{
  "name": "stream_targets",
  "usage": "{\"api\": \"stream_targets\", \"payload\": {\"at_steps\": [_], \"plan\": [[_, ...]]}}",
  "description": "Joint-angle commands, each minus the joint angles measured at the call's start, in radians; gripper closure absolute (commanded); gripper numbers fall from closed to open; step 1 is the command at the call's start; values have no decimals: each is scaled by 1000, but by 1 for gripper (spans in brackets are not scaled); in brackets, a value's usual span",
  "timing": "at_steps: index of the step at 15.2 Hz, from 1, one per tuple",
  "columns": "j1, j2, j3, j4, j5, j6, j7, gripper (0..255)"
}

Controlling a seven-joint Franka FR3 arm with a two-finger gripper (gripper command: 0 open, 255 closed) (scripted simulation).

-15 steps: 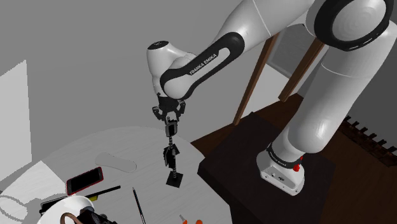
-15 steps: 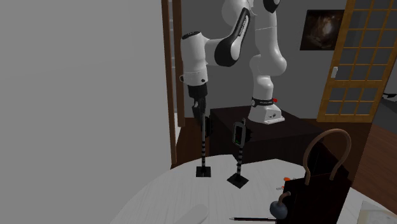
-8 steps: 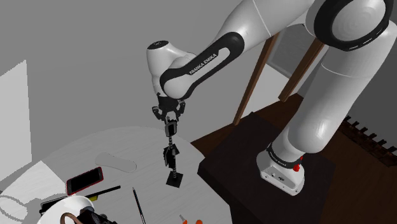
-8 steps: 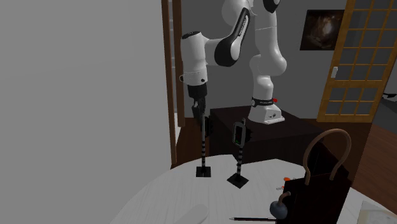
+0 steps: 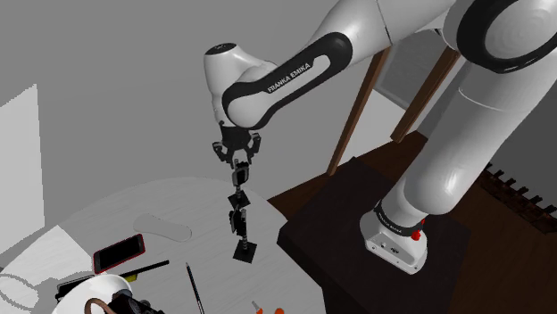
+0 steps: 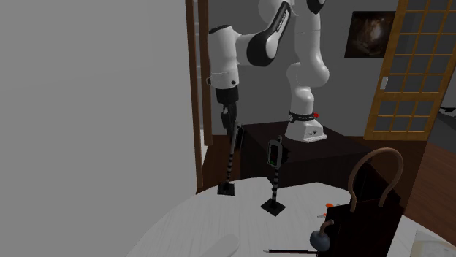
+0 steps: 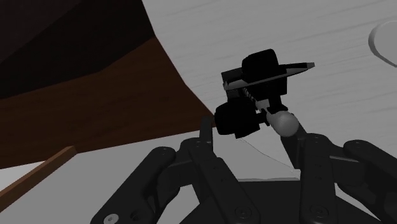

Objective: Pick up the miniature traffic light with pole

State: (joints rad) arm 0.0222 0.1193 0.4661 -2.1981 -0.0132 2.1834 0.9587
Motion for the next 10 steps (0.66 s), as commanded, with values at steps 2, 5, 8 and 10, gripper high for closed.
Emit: {"api": "stream_targets", "payload": {"at_steps": [2, 5, 8, 10], "plan": [[-2, -23, 2, 15, 13, -36, -8, 255], [-5, -48, 3, 32, 25, -75, -16, 255], [-6, -70, 3, 50, 36, -113, -23, 255], [-6, -72, 3, 51, 37, -115, -24, 255]]}}
